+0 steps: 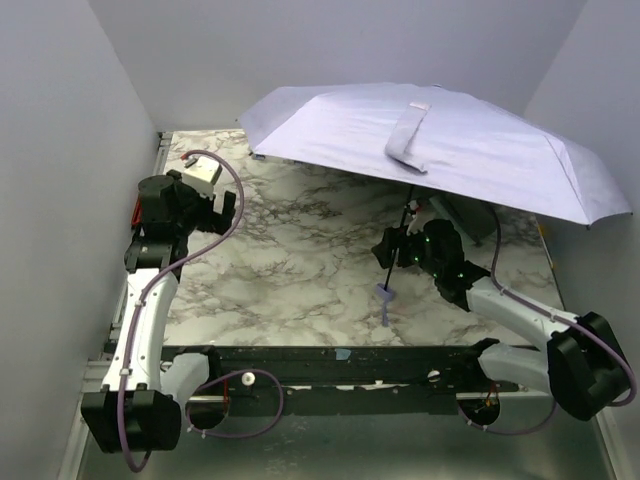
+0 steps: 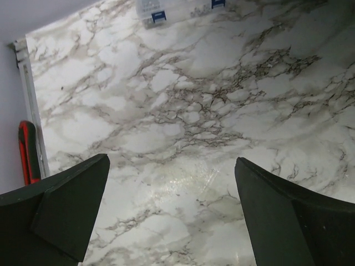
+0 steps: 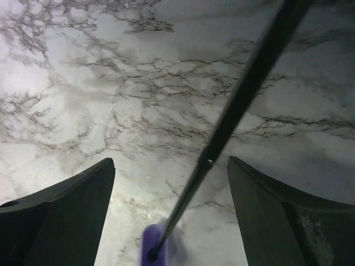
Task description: Open the umbrella
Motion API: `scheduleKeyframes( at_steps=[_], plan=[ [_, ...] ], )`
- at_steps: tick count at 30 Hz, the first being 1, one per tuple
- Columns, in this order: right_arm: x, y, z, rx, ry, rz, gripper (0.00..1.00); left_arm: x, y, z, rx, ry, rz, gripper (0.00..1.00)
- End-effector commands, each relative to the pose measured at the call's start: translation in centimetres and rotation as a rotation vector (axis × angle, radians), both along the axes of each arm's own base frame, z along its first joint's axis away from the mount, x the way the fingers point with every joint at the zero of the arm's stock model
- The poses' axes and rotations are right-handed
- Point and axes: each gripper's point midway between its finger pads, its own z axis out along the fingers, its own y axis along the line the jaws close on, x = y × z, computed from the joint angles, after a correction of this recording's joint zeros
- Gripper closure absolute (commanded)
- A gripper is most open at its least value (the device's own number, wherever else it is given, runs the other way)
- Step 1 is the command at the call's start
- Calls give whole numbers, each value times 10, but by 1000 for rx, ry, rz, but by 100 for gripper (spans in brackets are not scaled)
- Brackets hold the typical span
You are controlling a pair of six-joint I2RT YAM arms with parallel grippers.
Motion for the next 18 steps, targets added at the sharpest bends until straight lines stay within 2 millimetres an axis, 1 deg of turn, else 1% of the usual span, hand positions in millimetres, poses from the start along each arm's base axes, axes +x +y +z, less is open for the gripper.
scheduleKeyframes(
  at_steps=[1, 4, 8, 10, 12, 14, 17, 18],
  plan=[
    [-2, -21, 6, -117, -66, -9, 13, -9, 7, -21, -98, 89, 24, 1],
    [-16, -23, 13, -160, -115, 76, 11, -10, 12, -29, -75, 115, 12, 2],
    [-30, -37, 28, -236, -213, 111, 8, -12, 17, -34, -61, 139, 5, 1],
    [-38, -44, 31, -279, -240, 134, 8, -13, 19, -35, -56, 150, 0, 1],
    [-41, -47, 45, -287, -291, 137, 7, -14, 20, -35, -64, 153, -4, 1],
    [-45, -48, 54, -312, -328, 171, 7, -15, 19, -34, -76, 145, -10, 1],
    [-45, -58, 68, -352, -365, 143, 6, -18, 20, -32, -64, 108, -4, 2],
    [-45, -65, 71, -379, -364, 119, 6, -19, 22, -32, -59, 95, 8, 1]
  ],
)
